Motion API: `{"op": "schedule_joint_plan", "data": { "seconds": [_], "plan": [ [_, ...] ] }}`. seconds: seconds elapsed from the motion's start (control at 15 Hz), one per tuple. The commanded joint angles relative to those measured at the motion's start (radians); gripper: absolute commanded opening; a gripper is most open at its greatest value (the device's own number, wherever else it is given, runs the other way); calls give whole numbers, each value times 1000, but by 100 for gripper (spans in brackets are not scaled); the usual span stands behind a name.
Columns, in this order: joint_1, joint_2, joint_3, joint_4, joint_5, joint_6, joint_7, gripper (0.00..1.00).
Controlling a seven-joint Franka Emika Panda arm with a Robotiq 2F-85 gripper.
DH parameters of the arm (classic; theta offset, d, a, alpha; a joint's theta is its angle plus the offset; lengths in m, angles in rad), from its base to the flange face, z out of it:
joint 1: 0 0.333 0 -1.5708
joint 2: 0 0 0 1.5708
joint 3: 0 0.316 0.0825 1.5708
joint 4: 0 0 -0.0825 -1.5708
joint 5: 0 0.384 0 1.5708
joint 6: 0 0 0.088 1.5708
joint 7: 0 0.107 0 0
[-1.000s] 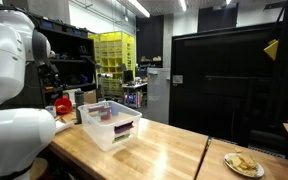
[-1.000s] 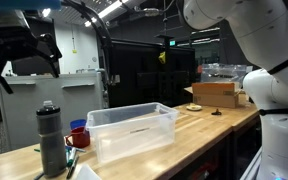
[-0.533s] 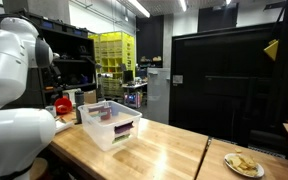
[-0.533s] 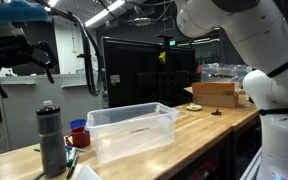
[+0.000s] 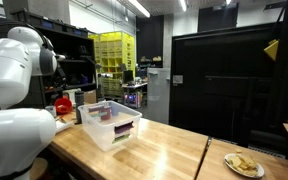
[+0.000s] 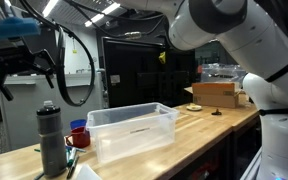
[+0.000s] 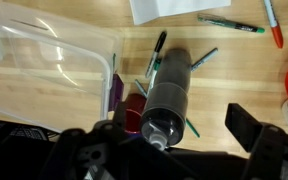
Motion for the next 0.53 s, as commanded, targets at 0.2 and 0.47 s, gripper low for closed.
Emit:
{"op": "schedule_joint_plan", "data": {
  "seconds": [0.2, 0.47],
  "plan": [
    [-12, 63, -23, 146, 8, -86, 40, 100],
    [-32, 84, -25, 200, 17, -115, 32, 100]
  ]
}}
